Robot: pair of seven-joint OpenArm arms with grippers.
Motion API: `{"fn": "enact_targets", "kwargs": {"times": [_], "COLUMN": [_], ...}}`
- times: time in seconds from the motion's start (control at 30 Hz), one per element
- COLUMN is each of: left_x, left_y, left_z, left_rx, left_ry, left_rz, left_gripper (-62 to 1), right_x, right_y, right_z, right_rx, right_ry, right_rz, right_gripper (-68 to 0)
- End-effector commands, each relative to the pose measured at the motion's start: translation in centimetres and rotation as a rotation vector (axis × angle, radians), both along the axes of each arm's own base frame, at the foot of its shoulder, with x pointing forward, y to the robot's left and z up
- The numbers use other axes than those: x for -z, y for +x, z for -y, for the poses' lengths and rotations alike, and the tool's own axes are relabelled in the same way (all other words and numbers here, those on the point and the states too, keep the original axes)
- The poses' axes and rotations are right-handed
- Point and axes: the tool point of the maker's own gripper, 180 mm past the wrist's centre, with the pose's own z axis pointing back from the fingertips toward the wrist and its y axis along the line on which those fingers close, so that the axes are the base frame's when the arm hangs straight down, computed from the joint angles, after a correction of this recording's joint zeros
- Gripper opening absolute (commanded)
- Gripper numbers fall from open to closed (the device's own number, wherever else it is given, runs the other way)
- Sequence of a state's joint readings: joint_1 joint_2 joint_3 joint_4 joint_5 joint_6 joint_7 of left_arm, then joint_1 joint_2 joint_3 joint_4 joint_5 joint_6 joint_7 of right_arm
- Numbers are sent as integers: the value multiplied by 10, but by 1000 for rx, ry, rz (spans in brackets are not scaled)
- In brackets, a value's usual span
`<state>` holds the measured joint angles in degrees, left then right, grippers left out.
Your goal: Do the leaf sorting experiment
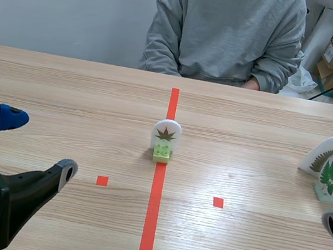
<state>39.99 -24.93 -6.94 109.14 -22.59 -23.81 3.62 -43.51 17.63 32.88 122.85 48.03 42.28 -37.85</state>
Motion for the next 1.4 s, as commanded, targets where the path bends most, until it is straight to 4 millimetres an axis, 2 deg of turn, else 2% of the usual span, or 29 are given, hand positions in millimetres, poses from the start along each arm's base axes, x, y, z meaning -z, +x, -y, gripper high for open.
{"fn": "enact_targets", "kwargs": {"times": [0.0,0.93,1.17,1.37], "left_x": [-11,-12,-11,22], "left_y": [3,4,26,60], "left_z": [2,2,4,20], "left_rx": [-2,-2,49,168], "left_ry": [-23,-23,-8,26], "left_rz": [31,35,83,55], "left_gripper": [14,14,14,14], "right_x": [-4,-3,-3,-3], "right_y": [3,3,3,3], "right_z": [0,0,0,0], "right_rx": [-12,-12,-12,-12], "right_ry": [1,1,-3,-6], "right_rz": [17,16,15,15], "right_gripper": [-21,-21,-21,-21]}}
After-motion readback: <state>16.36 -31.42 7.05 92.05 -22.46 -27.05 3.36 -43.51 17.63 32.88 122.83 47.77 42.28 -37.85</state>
